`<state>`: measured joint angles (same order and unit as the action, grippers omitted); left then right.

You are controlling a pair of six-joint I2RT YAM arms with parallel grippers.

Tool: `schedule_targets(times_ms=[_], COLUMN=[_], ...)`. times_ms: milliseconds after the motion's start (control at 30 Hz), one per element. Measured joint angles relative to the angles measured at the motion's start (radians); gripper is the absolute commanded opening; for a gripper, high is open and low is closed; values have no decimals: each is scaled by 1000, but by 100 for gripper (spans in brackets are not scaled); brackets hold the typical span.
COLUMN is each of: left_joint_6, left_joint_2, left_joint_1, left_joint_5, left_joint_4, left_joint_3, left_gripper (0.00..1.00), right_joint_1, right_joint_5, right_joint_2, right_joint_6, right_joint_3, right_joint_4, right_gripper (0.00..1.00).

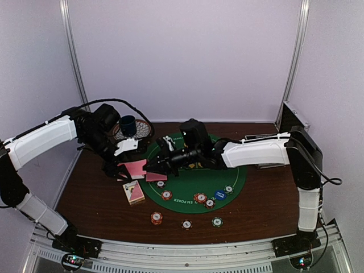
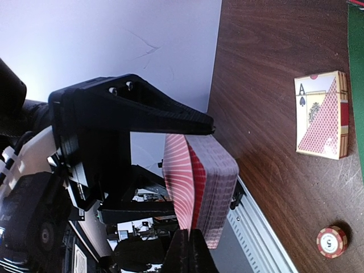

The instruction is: Distribute texas hold em gaming equipment

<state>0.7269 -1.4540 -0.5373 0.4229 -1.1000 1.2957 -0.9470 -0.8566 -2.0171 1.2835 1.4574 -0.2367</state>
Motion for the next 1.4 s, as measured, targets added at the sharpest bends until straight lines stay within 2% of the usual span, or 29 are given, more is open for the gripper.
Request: schedule_targets(times_ms=[600,867,1000,1133,1400], left_joint_6=[-1,-4,-4,-6,-14], left_joint_2=[0,1,1,2,3], left_joint_1=[0,0,0,0,0], left_joint_5=[-3,-17,-18,-17,-17], left_joint_4=[28,21,20,16,2], left_joint_3=[0,0,0,0,0], left_gripper=[0,0,0,0,0], right_joint_1=[61,208,308,398,529], right_joint_5=[-27,-45,-60,-68,-47], right_joint_2=[76,125,129,84,-177], right_joint_6=[68,46,-29,-167,-398], right_joint_3=[-145,-179,-144,-6,339], right_joint_4=[-129,-106,9,206,520], right_gripper=[0,0,0,0,0])
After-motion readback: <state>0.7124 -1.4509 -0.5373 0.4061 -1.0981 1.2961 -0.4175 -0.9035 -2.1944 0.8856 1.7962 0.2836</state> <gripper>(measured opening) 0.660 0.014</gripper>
